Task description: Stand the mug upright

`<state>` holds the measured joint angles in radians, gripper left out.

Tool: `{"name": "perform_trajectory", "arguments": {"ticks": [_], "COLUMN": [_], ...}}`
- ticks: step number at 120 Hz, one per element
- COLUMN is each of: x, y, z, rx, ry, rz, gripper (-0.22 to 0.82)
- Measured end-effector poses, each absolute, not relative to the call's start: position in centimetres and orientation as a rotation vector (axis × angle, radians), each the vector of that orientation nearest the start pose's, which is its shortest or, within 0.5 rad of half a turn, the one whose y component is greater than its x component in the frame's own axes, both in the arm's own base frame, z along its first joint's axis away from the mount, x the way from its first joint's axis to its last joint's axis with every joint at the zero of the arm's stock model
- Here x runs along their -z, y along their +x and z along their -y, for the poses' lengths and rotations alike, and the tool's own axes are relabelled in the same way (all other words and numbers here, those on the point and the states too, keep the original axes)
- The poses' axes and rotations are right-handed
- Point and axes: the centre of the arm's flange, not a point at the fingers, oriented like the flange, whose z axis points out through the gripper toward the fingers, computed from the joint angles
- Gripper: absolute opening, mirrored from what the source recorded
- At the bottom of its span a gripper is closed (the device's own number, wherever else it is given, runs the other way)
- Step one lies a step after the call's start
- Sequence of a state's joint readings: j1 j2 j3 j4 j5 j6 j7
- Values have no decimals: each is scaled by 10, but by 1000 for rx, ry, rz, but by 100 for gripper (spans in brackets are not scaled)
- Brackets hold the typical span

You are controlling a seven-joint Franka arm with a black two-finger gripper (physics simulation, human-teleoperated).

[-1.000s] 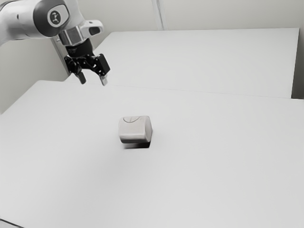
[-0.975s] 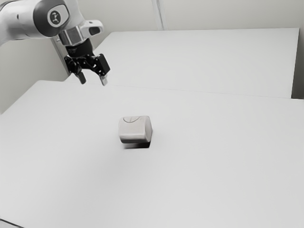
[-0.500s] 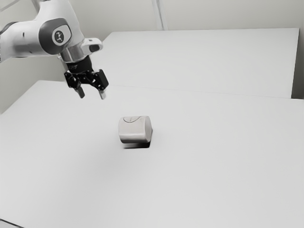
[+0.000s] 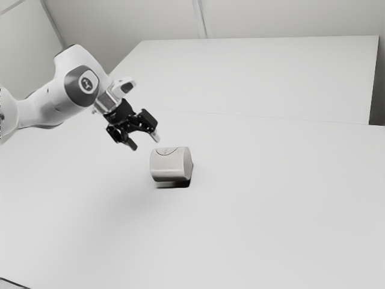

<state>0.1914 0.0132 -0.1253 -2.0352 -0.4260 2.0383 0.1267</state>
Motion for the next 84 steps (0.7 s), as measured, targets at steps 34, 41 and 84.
{"name": "perform_trajectory", "arguments": {"ticks": [34,41,84], "x": [-392,-385,-348], "y": [564,565,569], "z": [-50,-62,-82], "rx": [184,215,323], "ry": [-3625,-3643,-3794], "rz": [218,225,0], "gripper": [60,60,60]}}
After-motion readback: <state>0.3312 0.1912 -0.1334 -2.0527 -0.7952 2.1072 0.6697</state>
